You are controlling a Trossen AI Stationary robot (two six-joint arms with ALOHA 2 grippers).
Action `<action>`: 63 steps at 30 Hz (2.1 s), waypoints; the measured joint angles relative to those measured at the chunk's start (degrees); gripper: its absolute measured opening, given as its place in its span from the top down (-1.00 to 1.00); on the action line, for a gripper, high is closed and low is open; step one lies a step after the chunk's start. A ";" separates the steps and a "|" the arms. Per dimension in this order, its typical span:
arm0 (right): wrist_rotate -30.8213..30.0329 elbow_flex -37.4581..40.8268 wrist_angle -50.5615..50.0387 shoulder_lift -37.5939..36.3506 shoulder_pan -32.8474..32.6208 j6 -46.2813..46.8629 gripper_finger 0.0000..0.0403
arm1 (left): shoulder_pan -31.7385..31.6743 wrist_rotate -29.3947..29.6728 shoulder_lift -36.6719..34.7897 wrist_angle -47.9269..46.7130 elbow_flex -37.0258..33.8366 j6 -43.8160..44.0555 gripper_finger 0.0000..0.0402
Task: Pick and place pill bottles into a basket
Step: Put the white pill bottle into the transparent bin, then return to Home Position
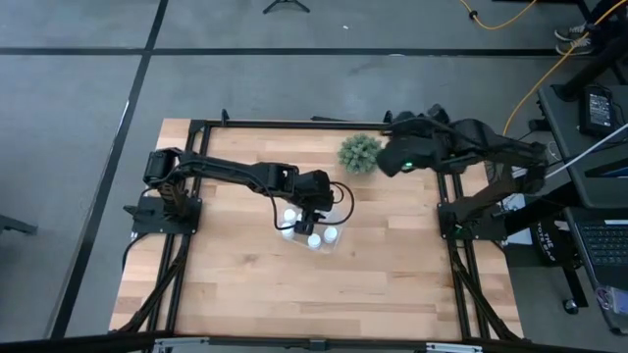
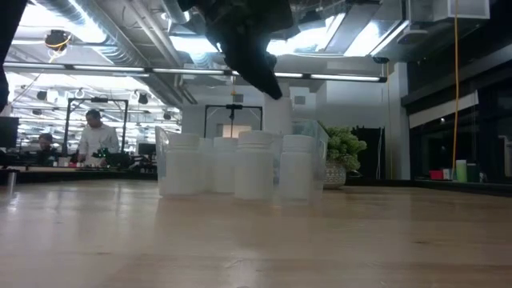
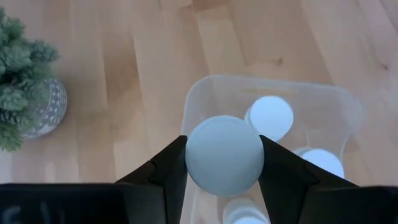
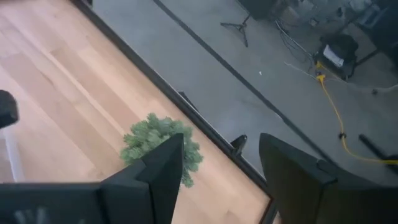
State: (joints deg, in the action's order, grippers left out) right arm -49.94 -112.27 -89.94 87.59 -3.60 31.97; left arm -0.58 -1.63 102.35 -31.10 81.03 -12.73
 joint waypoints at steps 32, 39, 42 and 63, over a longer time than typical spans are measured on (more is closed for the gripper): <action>0.50 29.71 16.67 -20.19 -6.27 0.49 -0.04 | -1.62 -3.66 9.49 1.47 -0.05 1.61 0.09; 0.51 29.69 16.60 -20.19 -6.27 -1.01 -0.04 | -2.62 -3.14 7.76 -2.12 0.15 5.44 -0.58; 0.52 29.67 16.45 -20.19 -6.27 -1.33 -0.04 | -2.57 -3.03 5.43 -2.95 0.19 5.81 -0.71; -7.02 31.79 11.26 -40.65 -15.30 3.71 -0.04 | -2.42 27.45 -36.88 -17.37 9.27 8.99 -0.76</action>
State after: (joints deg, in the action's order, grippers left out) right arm -56.97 -80.49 -78.68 46.93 -18.90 35.68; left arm -3.01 25.82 65.47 -48.47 90.30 -3.74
